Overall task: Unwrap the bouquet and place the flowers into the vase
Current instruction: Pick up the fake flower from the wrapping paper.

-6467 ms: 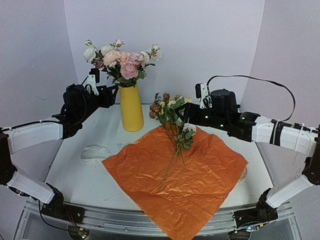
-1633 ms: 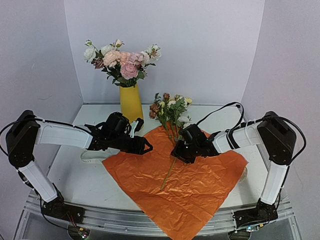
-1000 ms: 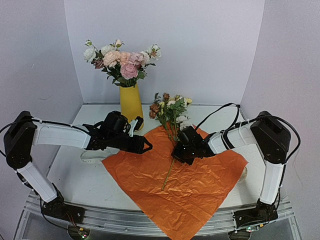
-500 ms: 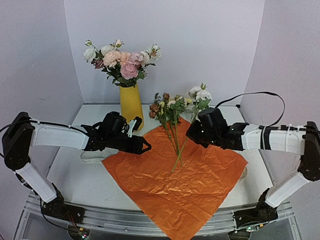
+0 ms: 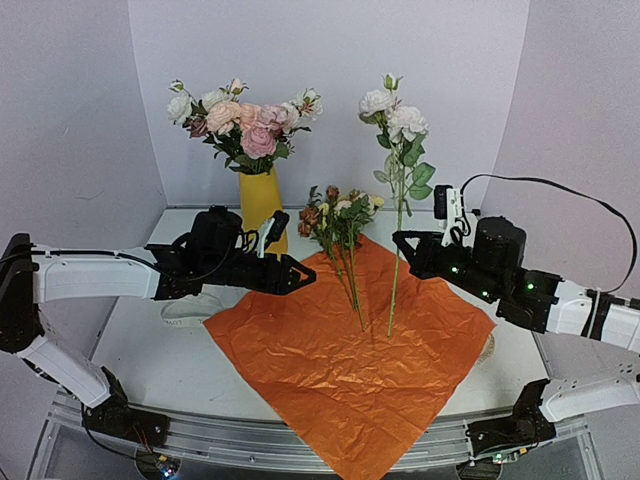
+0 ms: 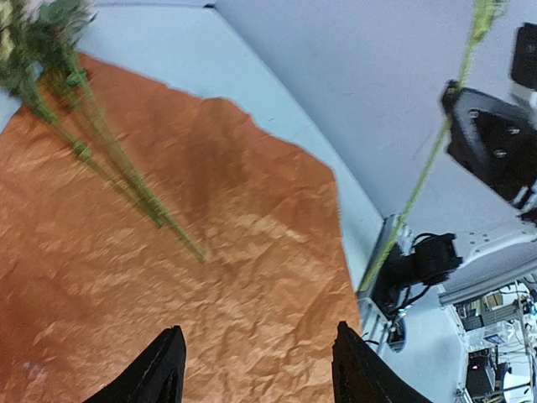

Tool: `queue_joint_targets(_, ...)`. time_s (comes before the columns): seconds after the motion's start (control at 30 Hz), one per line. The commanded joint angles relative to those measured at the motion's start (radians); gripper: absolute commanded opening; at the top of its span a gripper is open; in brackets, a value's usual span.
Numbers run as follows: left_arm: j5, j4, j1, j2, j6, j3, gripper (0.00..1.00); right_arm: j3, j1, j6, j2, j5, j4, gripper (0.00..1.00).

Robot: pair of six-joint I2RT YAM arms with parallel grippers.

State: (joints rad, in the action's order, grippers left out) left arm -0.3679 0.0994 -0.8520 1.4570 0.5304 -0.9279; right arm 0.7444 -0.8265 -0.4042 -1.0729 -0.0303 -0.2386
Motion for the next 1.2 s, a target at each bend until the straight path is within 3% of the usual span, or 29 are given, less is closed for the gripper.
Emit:
queue_joint_targets(0.0,-0.037,0.205,-0.053,-0.067,0.031,-0.076,0.63,-0.022,-0.007,0.115,0.028,0.14,-0.164,0.0)
queue_joint_targets(0.3,-0.065,0.341,-0.065,0.024,0.01,-0.273,0.83,-0.004,-0.006,0.117,0.043,0.253,-0.183,0.0)
queue_joint_targets(0.47,-0.109,0.35,-0.067,0.126,0.009,-0.421,0.83,0.003,-0.006,0.109,0.042,0.29,-0.183,0.0)
queue_joint_targets(0.63,-0.151,0.351,-0.077,0.219,0.019,-0.535,0.69,0.009,-0.006,0.105,0.047,0.303,-0.182,0.0)
queue_joint_targets(0.93,-0.176,0.353,-0.103,0.286,0.041,-0.597,0.6,0.013,-0.006,0.104,0.057,0.305,-0.179,0.0)
queue_joint_targets(1.17,-0.207,0.353,-0.113,0.311,0.041,-0.626,0.37,0.017,-0.006,0.102,0.061,0.316,-0.173,0.0)
